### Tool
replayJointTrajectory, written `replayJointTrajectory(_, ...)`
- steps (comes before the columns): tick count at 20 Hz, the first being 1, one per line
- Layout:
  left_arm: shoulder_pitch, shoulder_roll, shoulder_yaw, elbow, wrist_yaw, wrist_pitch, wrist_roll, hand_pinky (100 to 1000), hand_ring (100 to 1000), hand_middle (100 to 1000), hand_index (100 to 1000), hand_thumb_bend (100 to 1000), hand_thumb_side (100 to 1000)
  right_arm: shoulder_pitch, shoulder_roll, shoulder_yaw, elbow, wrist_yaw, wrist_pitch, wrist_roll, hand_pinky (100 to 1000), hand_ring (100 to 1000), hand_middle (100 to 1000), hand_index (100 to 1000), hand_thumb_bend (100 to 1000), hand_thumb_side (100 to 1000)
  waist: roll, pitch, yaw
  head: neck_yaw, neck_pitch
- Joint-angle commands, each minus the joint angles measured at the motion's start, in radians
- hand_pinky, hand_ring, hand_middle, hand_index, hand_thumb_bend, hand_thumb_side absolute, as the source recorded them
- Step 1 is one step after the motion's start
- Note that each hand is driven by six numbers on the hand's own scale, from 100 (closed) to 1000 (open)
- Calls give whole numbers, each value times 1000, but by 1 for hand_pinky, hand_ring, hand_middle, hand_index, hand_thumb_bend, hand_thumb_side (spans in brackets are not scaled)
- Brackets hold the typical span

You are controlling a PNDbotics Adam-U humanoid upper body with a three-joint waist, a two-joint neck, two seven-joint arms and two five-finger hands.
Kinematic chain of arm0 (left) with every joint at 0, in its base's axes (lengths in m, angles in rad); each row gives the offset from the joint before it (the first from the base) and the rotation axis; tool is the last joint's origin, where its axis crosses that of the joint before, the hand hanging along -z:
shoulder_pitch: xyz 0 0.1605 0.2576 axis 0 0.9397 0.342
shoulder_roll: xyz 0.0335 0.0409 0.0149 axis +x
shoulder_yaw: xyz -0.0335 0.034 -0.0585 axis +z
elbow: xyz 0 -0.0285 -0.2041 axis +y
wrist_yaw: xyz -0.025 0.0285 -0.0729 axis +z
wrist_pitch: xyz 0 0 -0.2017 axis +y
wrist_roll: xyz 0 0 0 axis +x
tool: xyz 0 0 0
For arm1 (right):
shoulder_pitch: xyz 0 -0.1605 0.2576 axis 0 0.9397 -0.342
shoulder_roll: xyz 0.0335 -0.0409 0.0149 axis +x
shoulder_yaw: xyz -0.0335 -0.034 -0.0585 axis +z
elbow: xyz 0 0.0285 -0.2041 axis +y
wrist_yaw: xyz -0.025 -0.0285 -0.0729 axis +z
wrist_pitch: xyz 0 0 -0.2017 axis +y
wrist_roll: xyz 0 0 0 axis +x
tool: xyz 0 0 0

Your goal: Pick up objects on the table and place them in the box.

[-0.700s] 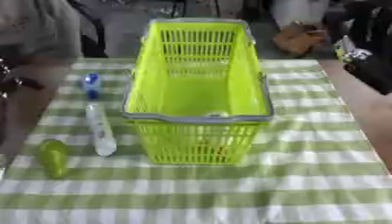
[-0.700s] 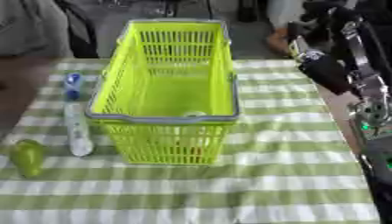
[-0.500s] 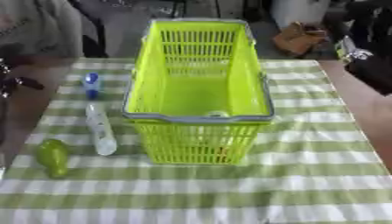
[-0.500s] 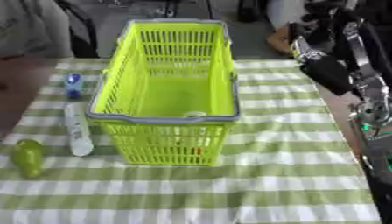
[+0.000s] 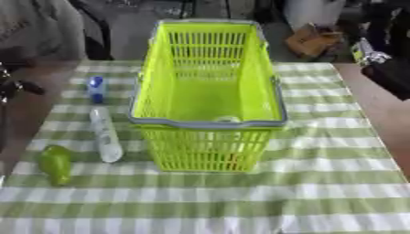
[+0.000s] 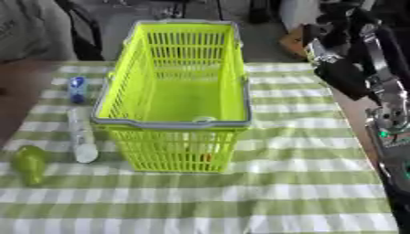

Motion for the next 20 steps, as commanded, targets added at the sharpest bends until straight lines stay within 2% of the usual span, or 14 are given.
replayJointTrajectory(1,-7,22,7,-12,2,-2,3,515,804,605,780,205,1000,-11,-13,-9,-14,-10,0,-3,615,567,712,858,304,606,0,-15,1,2,-1)
replayJointTrajectory(13,-1,40,14,-6,-23,1,0,514,805,604,759,200,1000,-11,-15,-7,-12,-10,-2,1,615,567,712,857,306,606,0,-16,1,2,0)
replayJointTrajectory(15,1,64,21,-2,-65,11,-12,516,802,605,770,177,1000,-11,-15,-8,-12,-10,-1,0,615,567,712,857,307,605,1,-16,1,3,0)
replayJointTrajectory(17,7,92,28,1,-143,28,-37,515,801,616,789,199,975,-10,-16,-6,-11,-11,-1,1,615,567,712,857,302,597,3,-15,1,3,1)
replayJointTrajectory(20,26,125,38,26,-349,119,-90,509,799,642,808,242,961,-8,-18,-6,-10,-11,-1,2,614,567,712,858,307,604,7,-15,4,3,0)
